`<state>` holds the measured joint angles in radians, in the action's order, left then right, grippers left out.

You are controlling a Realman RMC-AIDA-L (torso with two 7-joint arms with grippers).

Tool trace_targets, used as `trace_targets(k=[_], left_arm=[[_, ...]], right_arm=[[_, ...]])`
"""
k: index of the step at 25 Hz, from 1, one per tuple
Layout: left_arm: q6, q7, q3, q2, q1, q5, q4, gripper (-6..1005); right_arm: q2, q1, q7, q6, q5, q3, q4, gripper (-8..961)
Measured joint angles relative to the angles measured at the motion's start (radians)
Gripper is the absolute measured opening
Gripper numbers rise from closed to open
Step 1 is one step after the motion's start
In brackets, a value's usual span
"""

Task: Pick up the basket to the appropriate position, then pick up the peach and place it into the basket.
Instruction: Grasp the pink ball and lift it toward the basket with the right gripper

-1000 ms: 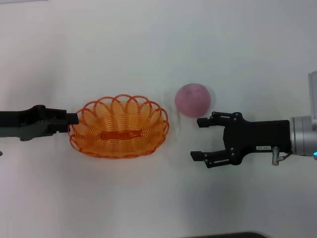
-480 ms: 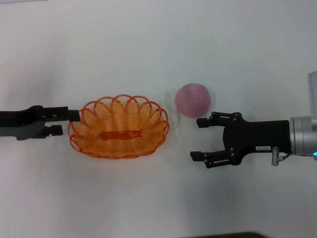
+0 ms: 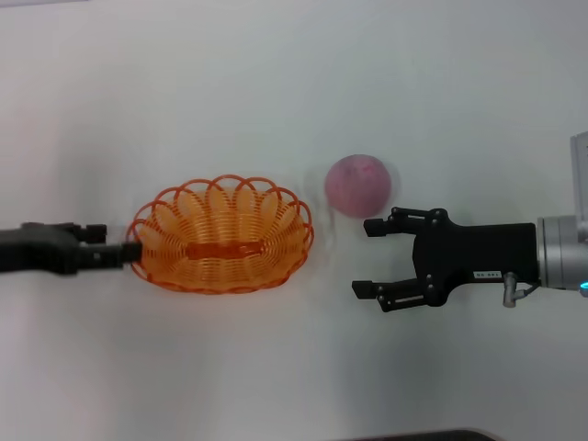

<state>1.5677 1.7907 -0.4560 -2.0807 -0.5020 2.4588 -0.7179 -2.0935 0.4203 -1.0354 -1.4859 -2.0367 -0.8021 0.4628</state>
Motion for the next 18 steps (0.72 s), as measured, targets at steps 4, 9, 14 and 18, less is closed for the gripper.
trace_targets(k=[4,9,14,18], left_arm=[[-0.012,-0.213,0.006,-0.025,0.028,-0.041,-0.005,863],[-0.008,-0.237,0.004,-0.029,0.033,-0.059,-0.010,861],[0.048,-0.239,0.008,-0.022,0.041,-0.072,-0.042,865],[0.089,-0.292,0.010,-0.025,0.070,-0.074,-0.091,865]], right_arm=[[0.001,0.000,0.000,0.001,0.003,0.003,-0.001,924],[0.001,0.001,0.000,0.000,0.005,0.004,-0.001,924],[0.001,0.002,-0.001,0.000,0.006,0.006,-0.001,924],[0.001,0.005,-0.014,0.004,0.005,0.004,-0.001,924]])
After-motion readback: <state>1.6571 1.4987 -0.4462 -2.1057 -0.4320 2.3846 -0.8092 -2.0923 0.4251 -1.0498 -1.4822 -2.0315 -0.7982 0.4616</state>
